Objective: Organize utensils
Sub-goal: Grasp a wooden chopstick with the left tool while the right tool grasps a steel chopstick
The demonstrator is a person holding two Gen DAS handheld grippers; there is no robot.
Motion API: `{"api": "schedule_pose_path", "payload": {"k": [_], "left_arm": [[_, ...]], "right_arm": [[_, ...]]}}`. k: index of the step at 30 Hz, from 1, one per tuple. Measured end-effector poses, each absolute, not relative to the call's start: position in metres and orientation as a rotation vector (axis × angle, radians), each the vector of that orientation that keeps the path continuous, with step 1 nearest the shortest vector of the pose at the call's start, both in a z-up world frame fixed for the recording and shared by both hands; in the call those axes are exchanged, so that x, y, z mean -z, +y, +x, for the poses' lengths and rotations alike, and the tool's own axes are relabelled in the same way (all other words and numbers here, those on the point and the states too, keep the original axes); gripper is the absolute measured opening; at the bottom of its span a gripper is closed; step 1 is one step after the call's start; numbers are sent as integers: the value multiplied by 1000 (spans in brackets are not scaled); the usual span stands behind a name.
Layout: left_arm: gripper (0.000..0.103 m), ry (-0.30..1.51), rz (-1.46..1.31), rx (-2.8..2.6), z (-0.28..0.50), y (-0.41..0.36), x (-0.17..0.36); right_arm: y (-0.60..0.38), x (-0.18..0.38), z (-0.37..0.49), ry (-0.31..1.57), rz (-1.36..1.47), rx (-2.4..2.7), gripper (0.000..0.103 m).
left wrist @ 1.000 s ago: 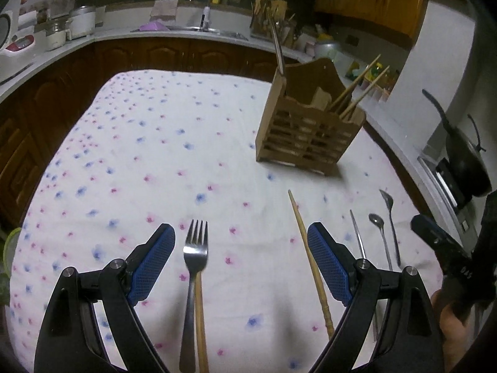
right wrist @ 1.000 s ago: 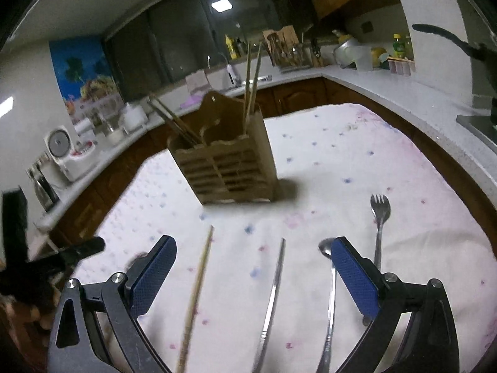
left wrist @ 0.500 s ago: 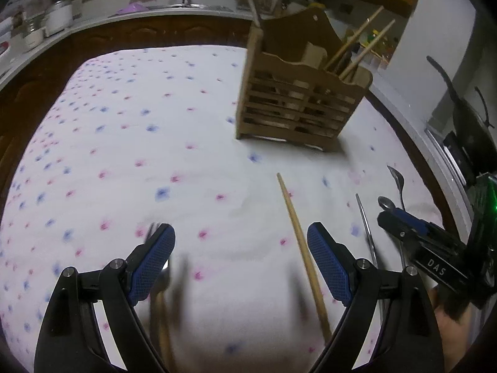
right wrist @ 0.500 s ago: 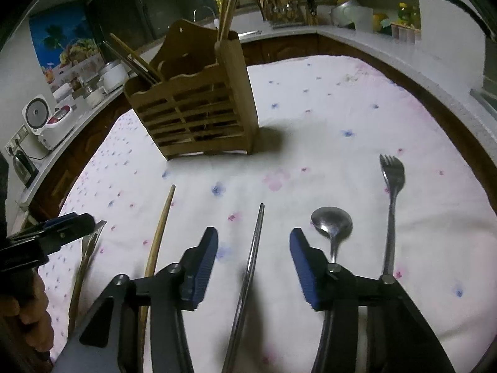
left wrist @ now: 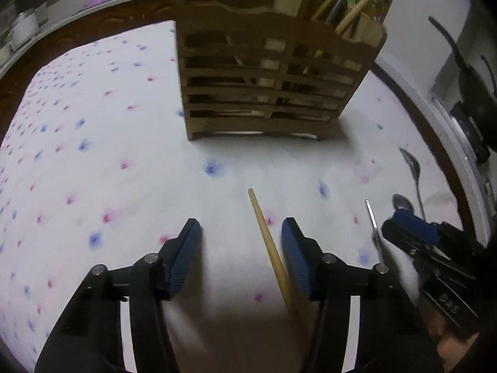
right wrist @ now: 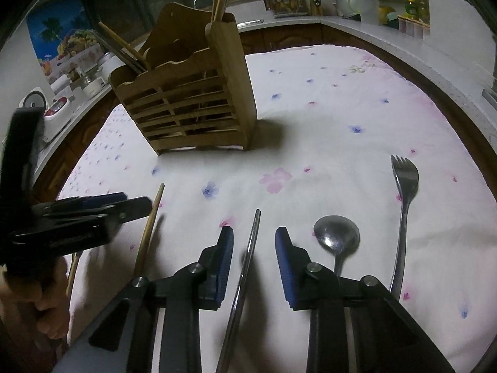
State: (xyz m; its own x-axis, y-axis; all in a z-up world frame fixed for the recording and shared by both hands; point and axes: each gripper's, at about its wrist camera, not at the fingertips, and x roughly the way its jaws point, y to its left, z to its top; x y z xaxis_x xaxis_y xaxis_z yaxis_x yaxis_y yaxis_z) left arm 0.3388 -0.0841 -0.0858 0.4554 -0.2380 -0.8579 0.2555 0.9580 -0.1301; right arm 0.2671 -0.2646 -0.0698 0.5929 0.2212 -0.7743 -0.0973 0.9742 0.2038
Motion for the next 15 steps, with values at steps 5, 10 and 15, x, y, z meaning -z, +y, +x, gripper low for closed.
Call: {"api": "schedule_pose_path", "payload": {"k": [5, 10, 15], "left_arm": [[19, 1017, 121, 357, 328, -91, 86], [11, 1022, 180, 419, 306, -83, 84], [22, 1050, 133, 392, 308, -69, 82]], "right_arm": [[-263, 72, 272, 928, 137, -193, 29], [-257, 76, 275, 939, 112, -207, 29], [-253, 81, 279, 955, 89, -211, 29]]}}
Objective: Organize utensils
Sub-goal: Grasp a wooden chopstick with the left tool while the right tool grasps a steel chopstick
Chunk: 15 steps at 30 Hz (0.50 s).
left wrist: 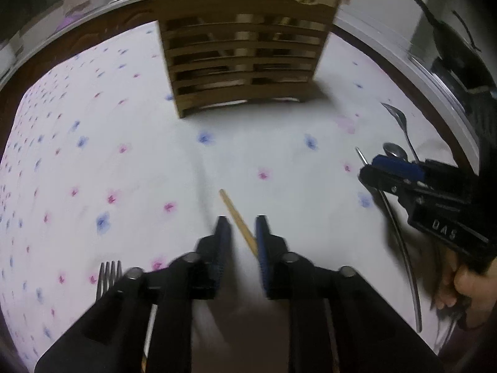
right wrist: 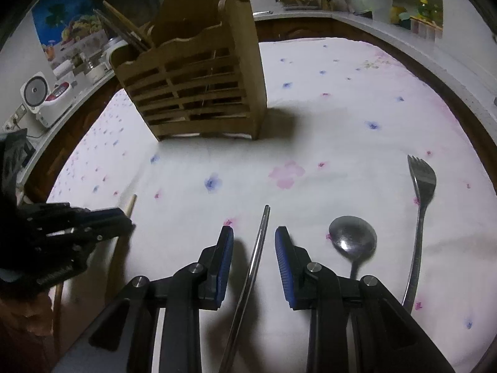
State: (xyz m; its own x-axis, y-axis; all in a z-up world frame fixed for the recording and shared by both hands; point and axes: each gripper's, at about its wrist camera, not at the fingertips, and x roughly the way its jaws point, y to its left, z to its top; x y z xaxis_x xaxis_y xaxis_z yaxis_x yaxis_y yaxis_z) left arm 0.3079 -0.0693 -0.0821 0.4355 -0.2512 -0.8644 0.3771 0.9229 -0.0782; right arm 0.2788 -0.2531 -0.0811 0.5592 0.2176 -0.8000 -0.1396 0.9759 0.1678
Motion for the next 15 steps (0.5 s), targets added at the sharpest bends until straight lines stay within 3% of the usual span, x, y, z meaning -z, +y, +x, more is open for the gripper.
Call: {"api": "schedule_pose_path", "payload": {"k": [6, 9, 11, 12, 15], "left_arm": [[23, 1035, 163, 372, 313, -83, 87], [10, 1002, 207, 367, 306, -93, 88], [9, 987, 213, 362, 304, -94, 88], [8, 981, 215, 360, 303, -95, 87], [4, 981, 192, 371, 299, -91, 84]], "right_arm": [[-249, 82, 285, 959, 50, -216, 29], [-245, 83, 286, 953, 14, -216, 28], [-244, 84, 284, 947, -14, -198, 20], [-245, 84, 284, 947, -12, -195, 11], [-252, 82, 285, 961, 46, -217, 6]]}}
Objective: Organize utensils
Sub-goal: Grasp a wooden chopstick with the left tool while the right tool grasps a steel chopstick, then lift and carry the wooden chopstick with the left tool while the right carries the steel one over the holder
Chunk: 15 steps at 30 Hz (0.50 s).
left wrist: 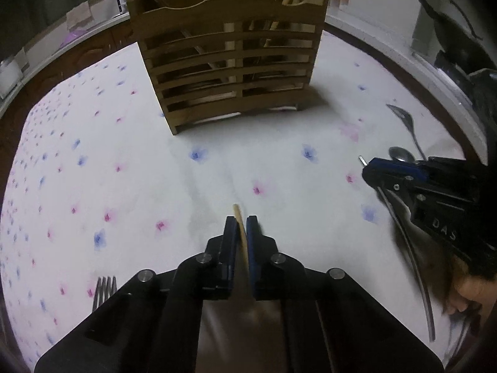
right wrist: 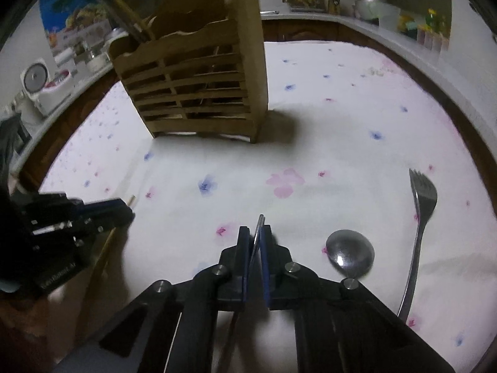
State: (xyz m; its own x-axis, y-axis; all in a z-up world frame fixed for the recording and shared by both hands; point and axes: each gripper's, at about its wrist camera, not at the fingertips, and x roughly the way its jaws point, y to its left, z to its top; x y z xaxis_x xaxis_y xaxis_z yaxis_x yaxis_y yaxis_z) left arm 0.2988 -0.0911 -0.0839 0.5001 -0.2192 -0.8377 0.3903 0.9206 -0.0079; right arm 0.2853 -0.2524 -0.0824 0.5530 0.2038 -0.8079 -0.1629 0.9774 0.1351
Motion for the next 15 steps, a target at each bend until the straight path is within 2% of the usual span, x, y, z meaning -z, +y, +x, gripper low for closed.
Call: {"api": "schedule_pose_path", "payload": {"k": [15], "left_arm": [[4, 835, -19, 395, 251, -38, 15]], "right_arm": [[-254, 15, 243, 807, 158, -321, 4]]}}
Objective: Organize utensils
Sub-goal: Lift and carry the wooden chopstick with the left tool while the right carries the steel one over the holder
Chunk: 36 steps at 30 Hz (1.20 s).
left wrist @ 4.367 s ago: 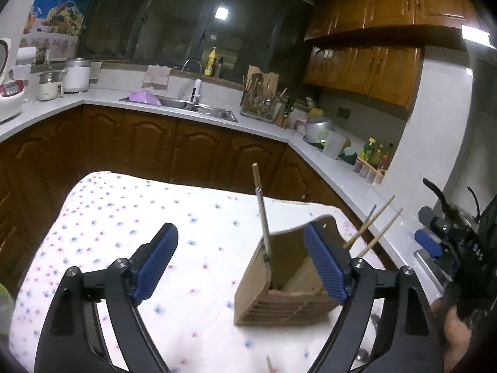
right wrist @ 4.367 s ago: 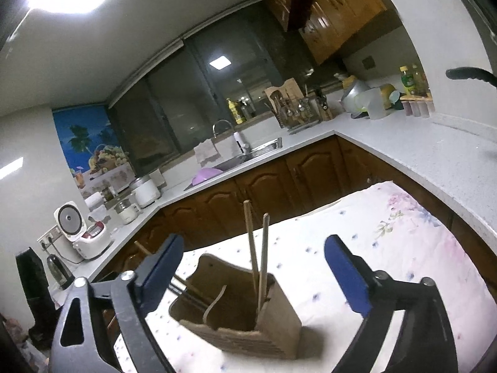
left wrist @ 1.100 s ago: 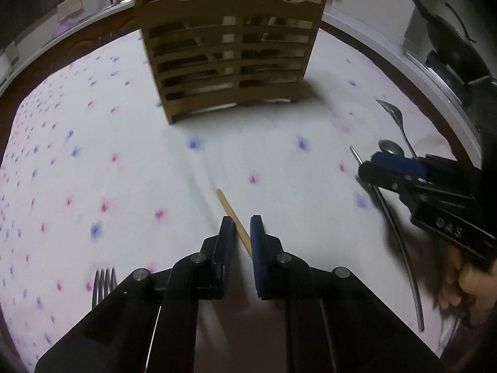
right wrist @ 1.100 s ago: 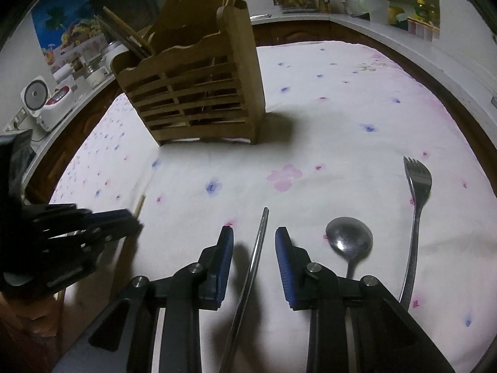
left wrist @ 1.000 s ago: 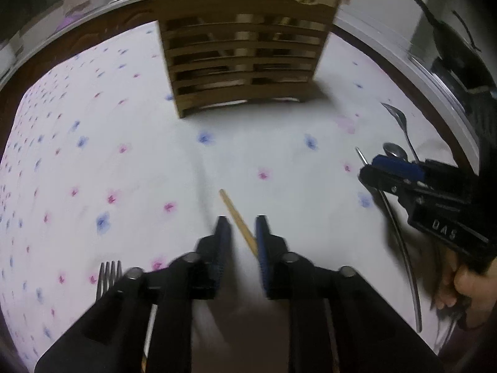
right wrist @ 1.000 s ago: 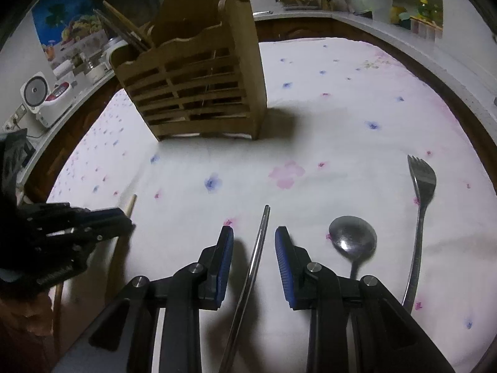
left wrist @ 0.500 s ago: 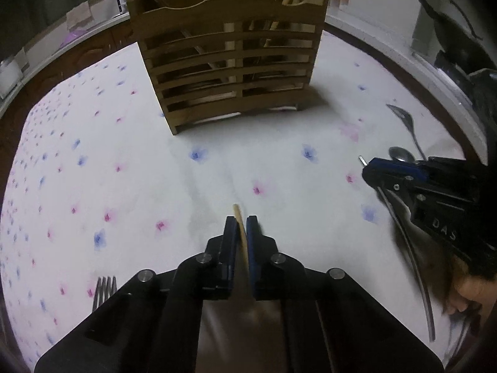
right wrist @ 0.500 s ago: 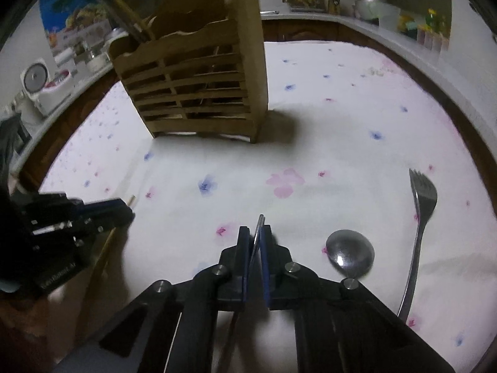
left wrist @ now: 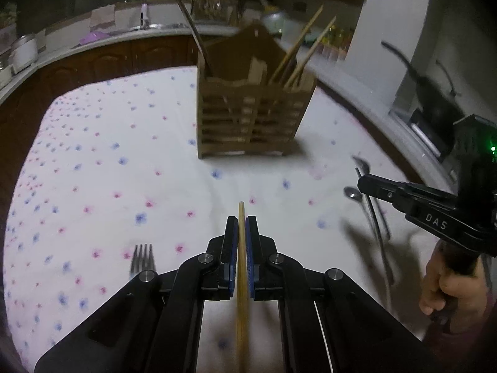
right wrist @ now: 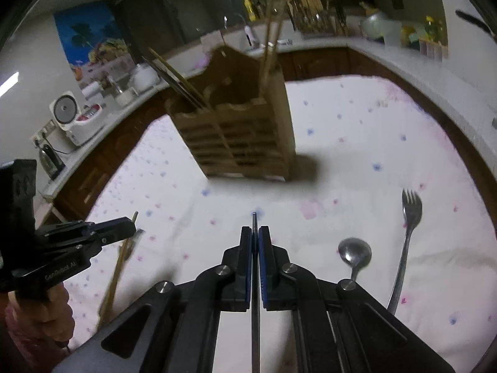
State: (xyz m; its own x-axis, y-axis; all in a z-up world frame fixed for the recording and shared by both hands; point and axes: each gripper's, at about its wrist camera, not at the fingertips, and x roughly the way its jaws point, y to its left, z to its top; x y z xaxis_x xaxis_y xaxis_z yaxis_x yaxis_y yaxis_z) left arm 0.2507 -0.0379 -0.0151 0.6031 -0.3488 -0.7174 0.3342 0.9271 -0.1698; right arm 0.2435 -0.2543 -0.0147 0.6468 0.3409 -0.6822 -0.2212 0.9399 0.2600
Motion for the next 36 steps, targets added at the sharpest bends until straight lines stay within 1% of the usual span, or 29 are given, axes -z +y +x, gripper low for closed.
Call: {"api": "schedule_pose_path", "payload": {"k": [6, 15, 21, 36], "left_arm": [[4, 746, -55, 405, 224, -23, -21], [4, 624, -112, 407, 200, -3, -60], [4, 566, -120, 396, 192, 3, -73], [4, 521, -148, 367, 201, 10, -86]], "right_arm": [[-251, -22, 225, 710, 158, -335, 4], [-252, -70, 198, 570, 140, -335, 4], [-252, -81, 193, 536, 143, -332, 4], [-259, -93, 197, 493, 161, -328, 4]]}}
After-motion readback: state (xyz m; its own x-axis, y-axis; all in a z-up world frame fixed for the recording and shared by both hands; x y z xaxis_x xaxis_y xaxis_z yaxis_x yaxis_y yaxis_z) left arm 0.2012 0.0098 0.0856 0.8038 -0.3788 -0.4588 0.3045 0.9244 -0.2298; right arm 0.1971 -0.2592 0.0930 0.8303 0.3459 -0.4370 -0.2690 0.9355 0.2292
